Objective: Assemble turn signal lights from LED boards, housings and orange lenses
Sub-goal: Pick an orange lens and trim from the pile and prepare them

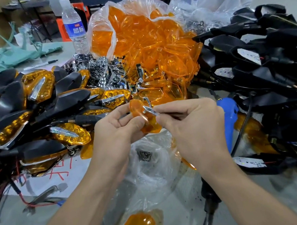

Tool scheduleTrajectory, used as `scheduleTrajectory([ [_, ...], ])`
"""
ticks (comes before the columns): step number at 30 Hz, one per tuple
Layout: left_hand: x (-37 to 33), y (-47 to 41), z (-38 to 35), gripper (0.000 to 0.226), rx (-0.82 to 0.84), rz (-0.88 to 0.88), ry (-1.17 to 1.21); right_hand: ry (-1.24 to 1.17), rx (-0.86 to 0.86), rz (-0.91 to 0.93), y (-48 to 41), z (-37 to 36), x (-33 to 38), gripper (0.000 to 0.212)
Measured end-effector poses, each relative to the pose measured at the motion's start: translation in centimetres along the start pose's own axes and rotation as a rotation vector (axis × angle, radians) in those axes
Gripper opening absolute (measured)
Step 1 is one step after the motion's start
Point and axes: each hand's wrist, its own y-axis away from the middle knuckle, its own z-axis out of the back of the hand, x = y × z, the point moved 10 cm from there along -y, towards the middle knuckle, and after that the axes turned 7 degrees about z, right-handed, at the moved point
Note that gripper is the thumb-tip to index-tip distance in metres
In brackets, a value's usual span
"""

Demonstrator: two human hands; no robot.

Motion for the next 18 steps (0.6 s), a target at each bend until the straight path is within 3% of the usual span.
scheduleTrajectory([
  [7,-0.3,0.4,0.7,0.026,-0.067,-0.069,-0.036,0.170,-0.031,0.043,0.8,-0.4,0.7,0.017],
  [18,-0.2,0.8,1.2,0.020,-0.121,-0.076,0.038,0.160,-0.055,0.048,1.5,-0.8,1.3,0.020],
])
